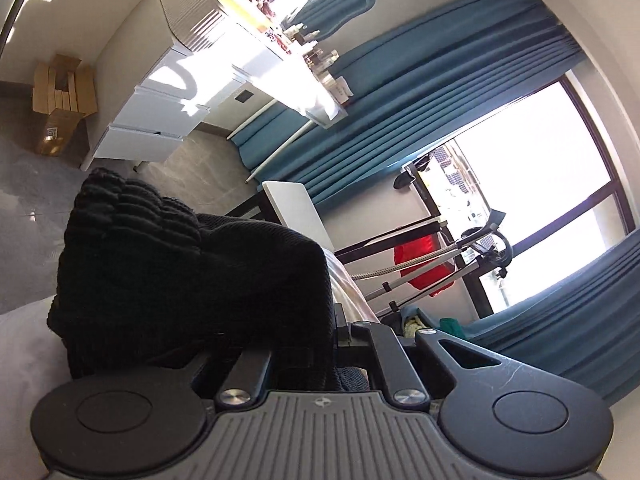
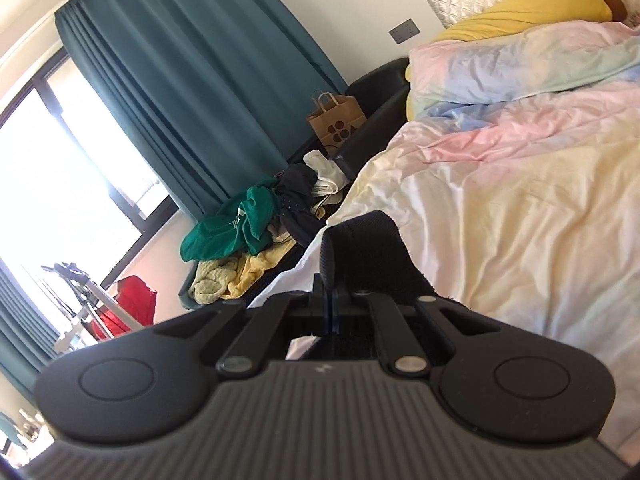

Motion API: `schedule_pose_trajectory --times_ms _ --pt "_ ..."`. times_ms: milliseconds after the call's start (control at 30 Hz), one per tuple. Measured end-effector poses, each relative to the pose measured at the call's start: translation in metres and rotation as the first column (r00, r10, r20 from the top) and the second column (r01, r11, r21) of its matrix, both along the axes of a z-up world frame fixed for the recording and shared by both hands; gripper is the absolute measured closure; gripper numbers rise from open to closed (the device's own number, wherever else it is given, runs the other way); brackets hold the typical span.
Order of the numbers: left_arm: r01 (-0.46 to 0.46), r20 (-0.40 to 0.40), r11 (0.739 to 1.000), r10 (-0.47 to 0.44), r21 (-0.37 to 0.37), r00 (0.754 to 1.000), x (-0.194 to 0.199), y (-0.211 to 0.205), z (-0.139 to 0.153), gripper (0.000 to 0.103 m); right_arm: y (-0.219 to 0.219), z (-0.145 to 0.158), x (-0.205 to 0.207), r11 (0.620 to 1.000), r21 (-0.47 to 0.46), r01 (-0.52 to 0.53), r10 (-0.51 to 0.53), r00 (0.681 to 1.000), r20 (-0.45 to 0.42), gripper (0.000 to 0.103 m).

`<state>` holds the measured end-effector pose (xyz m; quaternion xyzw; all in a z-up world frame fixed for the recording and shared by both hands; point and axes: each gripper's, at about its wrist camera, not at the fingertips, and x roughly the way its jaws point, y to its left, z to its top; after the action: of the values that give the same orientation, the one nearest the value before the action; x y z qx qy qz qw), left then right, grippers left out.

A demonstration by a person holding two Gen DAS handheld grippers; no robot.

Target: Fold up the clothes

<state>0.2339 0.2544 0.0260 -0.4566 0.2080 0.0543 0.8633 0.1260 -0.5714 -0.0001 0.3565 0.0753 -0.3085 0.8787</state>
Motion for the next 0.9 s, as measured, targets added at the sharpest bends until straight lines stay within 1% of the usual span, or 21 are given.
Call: schedule_pose_trajectory --times_ms 100,167,267,367,467,533,600,633,667,700,733,767,800,833,900 --pt "-0.003 -0.054 0.996 0.008 0.093 0.998 0.084 -0.019 -0.016 0.096 -0.003 -0.008 0.076 0.997 -0.072 -0.019 0.013 0.997 -0.076 0.098" --pt "0.007 -0.114 0.992 0.007 0.124 0.993 0.138 -0.026 -0.038 0.095 -0.005 -0.025 0.125 0.994 -0.104 -0.035 0.021 0.99 -0.138 0.098" --pt "0.038 -0.204 0.983 -0.001 0.177 0.979 0.193 -0.034 -0.07 0.095 -0.007 -0.056 0.181 0.986 -0.15 -0.075 0.037 0.97 -0.239 0.098" --pt "0.083 -0.26 0.968 -0.019 0.237 0.965 0.222 -0.041 -0.092 0.093 -0.005 -0.085 0.214 0.98 -0.169 -0.107 0.048 0.946 -0.32 0.098" --pt "0.129 -0.288 0.952 -0.046 0.276 0.957 0.235 -0.042 -0.102 0.091 -0.006 -0.105 0.227 0.982 -0.142 -0.126 0.07 0.935 -0.347 0.097" --pt "0.141 -0.283 0.954 -0.063 0.263 0.957 0.235 -0.04 -0.101 0.089 -0.01 -0.11 0.225 0.985 -0.102 -0.142 0.101 0.938 -0.333 0.095" --pt "0.164 -0.268 0.958 -0.099 0.234 0.958 0.228 -0.034 -0.096 0.083 -0.015 -0.109 0.218 0.986 -0.058 -0.157 0.132 0.942 -0.308 0.093" --pt "0.173 -0.258 0.96 -0.114 0.219 0.959 0.217 -0.029 -0.092 0.08 -0.017 -0.105 0.212 0.986 -0.035 -0.162 0.145 0.946 -0.29 0.092" --pt "0.181 -0.248 0.962 -0.128 0.204 0.96 0.206 -0.024 -0.088 0.076 -0.019 -0.102 0.205 0.986 -0.013 -0.167 0.157 0.95 -0.271 0.088" --pt "0.186 -0.238 0.964 -0.138 0.193 0.962 0.194 -0.02 -0.083 0.064 -0.021 -0.097 0.198 0.984 0.009 -0.175 0.172 0.951 -0.256 0.082" --pt "0.179 -0.226 0.966 -0.135 0.188 0.965 0.179 -0.017 -0.078 0.047 -0.023 -0.091 0.189 0.982 0.032 -0.186 0.188 0.951 -0.245 0.079" --pt "0.168 -0.213 0.968 -0.127 0.186 0.969 0.164 -0.015 -0.072 0.04 -0.024 -0.084 0.179 0.98 0.046 -0.192 0.197 0.953 -0.228 0.071" --pt "0.146 -0.192 0.971 -0.108 0.192 0.975 0.15 -0.014 -0.066 0.028 -0.025 -0.077 0.166 0.98 0.054 -0.194 0.201 0.958 -0.207 0.063" --pt "0.122 -0.167 0.973 -0.089 0.198 0.982 0.134 -0.012 -0.059 0.015 -0.026 -0.074 0.153 0.978 0.075 -0.194 0.205 0.96 -0.19 0.057" --pt "0.086 -0.132 0.978 -0.061 0.189 0.989 0.103 -0.005 -0.051 0.004 -0.028 -0.077 0.128 0.972 0.135 -0.193 0.214 0.963 -0.163 0.034"
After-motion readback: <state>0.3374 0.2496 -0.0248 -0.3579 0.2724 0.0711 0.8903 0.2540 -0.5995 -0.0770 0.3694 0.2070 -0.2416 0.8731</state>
